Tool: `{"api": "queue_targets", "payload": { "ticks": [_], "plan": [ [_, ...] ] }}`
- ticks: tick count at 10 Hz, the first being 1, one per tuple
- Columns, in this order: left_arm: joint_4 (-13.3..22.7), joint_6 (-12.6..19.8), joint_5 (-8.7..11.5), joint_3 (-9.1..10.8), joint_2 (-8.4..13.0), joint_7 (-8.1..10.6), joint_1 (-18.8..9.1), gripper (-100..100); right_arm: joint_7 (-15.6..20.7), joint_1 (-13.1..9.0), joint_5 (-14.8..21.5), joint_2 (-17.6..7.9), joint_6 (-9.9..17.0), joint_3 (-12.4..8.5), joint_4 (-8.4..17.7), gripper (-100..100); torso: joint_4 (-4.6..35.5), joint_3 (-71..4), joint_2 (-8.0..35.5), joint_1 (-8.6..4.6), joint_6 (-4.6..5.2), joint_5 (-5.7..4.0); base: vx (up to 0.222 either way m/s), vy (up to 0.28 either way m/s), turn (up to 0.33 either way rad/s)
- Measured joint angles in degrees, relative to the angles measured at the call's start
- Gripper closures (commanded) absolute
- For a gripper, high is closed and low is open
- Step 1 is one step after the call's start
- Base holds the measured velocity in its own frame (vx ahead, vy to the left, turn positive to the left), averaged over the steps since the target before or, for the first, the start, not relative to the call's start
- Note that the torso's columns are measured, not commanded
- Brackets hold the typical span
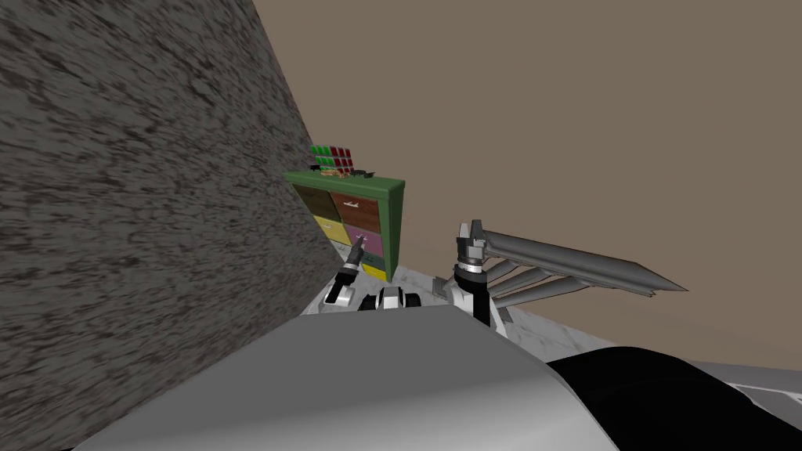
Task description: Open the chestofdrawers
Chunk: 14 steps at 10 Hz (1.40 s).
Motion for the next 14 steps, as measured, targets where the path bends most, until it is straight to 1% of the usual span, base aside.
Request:
{"api": "queue_targets", "payload": {
  "ticks": [1, 2, 3, 6, 7, 10, 11, 12, 14],
  "plan": [
    [1.8, -0.3, -0.1, -0.11, 0.4, 0.03, -0.6, -100, 0.0, 0.0, 0.0, 0.0, 0.0, 0.0, 0.0, 0, 0.0, 0.0, 0.0, 0.01, 0.00, 0.00, 0.059, 0.049, -0.064],
    [2.9, -0.2, -0.2, -0.36, 0.7, 0.04, -1.0, -100, 0.0, 0.0, 0.0, 0.0, 0.0, 0.0, 0.0, 0, 0.0, 0.0, 0.0, 0.00, 0.00, 0.00, 0.053, 0.046, -0.073],
    [3.5, 0.1, -0.4, -0.73, 0.9, -0.03, -0.9, -100, 0.0, 0.0, 0.0, 0.0, 0.0, 0.0, 0.0, 0, 0.0, 0.0, 0.1, 0.00, 0.00, 0.00, 0.052, 0.046, -0.050],
    [6.2, 0.3, -0.8, -1.40, 1.2, -0.36, -1.7, -100, 0.0, 0.0, 0.0, 0.0, 0.0, 0.0, 0.0, 0, 0.0, 0.0, 0.1, -0.01, 0.00, 0.00, 0.031, 0.030, -0.028],
    [6.3, 0.3, -0.9, -1.42, 1.2, -0.38, -1.7, -100, 0.0, 0.0, 0.0, 0.0, 0.0, 0.0, 0.0, 0, 0.0, 0.1, 0.1, -0.06, 0.00, -0.02, -0.038, -0.005, -0.230],
    [8.7, 0.7, -0.9, 1.33, 1.4, 0.31, -4.3, -100, 0.0, 0.0, 0.0, 0.0, 0.0, 0.0, 0.0, 0, 0.0, 0.1, 0.1, 0.02, 0.00, 0.00, -0.061, -0.007, -0.106],
    [10.0, 0.8, -0.9, 2.41, 1.2, 0.46, -5.7, -100, 0.0, 0.0, 0.0, 0.0, 0.0, 0.0, 0.0, 0, 0.0, 0.0, 0.0, 0.05, 0.01, 0.02, -0.065, -0.013, -0.192],
    [10.2, 1.4, -1.0, 3.38, 1.2, 0.68, -6.4, -100, 0.0, 0.0, 0.0, 0.0, 0.0, 0.0, 0.0, 0, 0.0, 0.0, 0.0, 0.01, 0.00, 0.01, -0.059, -0.018, -0.158],
    [12.6, 1.5, -1.0, 5.67, 1.3, 1.21, -8.8, -100, 0.0, 0.0, 0.0, 0.0, 0.0, 0.0, 0.0, 0, 0.0, 0.0, 0.0, 0.02, -0.01, 0.01, -0.067, -0.015, -0.135]
  ]
}}
